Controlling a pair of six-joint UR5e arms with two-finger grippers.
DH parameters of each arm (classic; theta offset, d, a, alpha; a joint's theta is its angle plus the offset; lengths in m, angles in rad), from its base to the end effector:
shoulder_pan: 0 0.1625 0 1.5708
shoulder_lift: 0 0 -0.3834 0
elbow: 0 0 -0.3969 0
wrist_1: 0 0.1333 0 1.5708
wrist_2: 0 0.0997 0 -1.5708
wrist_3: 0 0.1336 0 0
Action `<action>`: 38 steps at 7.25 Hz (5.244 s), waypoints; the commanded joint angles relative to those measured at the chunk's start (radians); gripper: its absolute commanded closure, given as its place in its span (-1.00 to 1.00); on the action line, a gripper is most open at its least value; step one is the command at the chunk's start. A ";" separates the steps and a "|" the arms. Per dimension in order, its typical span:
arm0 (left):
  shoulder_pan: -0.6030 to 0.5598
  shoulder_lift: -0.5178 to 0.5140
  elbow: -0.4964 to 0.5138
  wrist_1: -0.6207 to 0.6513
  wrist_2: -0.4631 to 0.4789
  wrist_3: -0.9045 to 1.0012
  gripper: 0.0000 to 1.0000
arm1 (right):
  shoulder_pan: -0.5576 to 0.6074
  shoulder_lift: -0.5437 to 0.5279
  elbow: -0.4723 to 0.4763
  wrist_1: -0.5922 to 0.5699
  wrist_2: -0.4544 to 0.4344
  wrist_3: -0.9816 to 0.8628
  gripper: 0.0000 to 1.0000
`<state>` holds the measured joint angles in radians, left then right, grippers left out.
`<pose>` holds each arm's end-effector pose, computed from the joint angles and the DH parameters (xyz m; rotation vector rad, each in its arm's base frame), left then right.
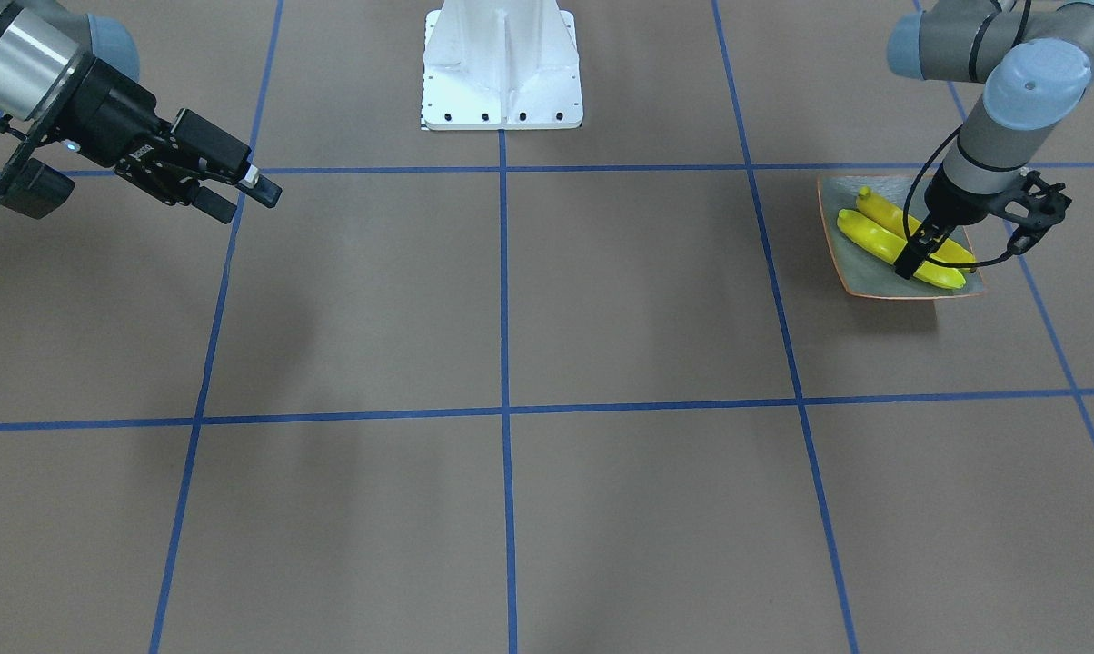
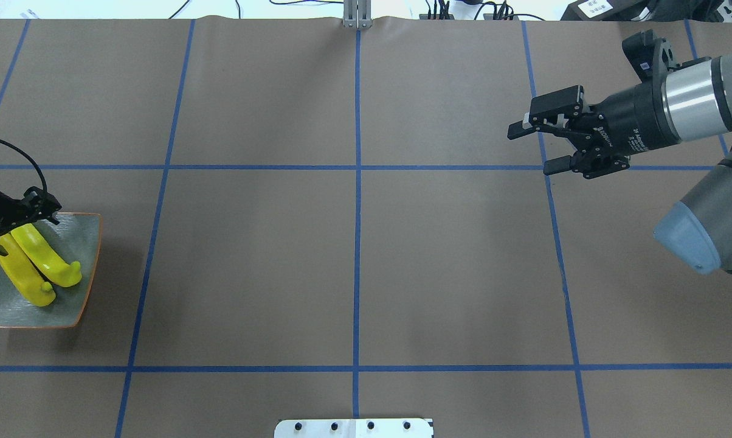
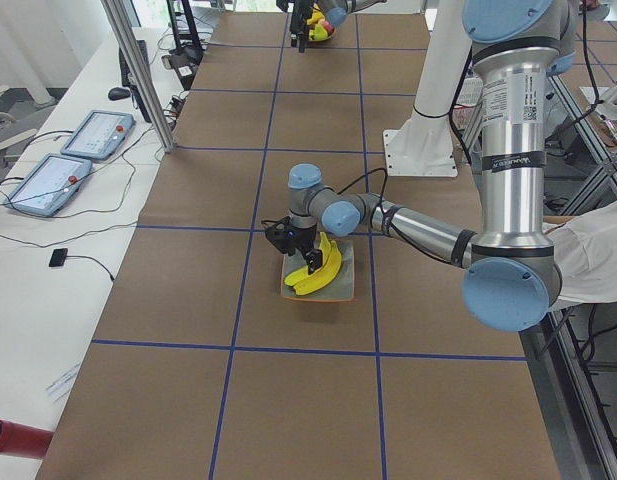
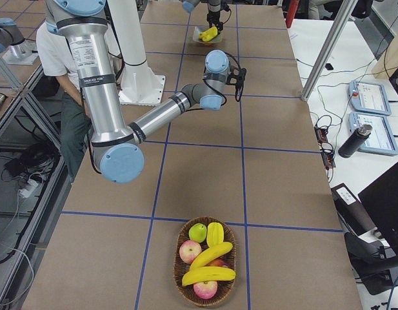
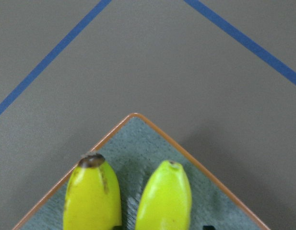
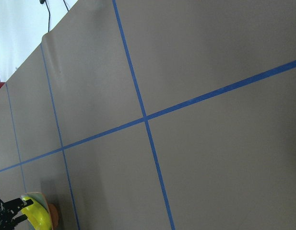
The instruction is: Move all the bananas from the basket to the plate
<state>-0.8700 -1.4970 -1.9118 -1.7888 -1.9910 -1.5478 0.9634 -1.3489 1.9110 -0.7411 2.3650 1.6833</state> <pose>0.2619 -0.4327 0.5015 -0.1688 0.6225 -0.7164 -0.2713 -0.4570 0.2435 -0.0579 -1.4528 0.3291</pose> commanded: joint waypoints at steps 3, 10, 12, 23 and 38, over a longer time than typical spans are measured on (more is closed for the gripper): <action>-0.137 -0.092 -0.068 -0.003 -0.186 0.005 -1.00 | 0.206 -0.230 0.005 0.003 0.005 -0.240 -1.00; -0.254 -0.190 -0.061 0.005 -0.325 -0.008 -1.00 | 0.613 -0.550 -0.265 -0.024 -0.103 -1.426 -1.00; -0.256 -0.198 -0.059 0.005 -0.325 -0.009 -1.00 | 0.691 -0.541 -0.314 -0.123 -0.136 -1.680 -1.00; -0.256 -0.200 -0.061 0.002 -0.331 -0.014 -1.00 | 0.742 -0.385 -0.690 -0.130 -0.162 -1.927 -0.68; -0.256 -0.192 -0.093 0.002 -0.333 -0.015 -1.00 | 0.742 -0.354 -0.621 -0.219 -0.031 -1.878 1.00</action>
<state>-1.1259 -1.6888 -2.0040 -1.7871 -2.3240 -1.5631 1.7058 -1.7189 1.2472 -0.9048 2.2682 -0.1926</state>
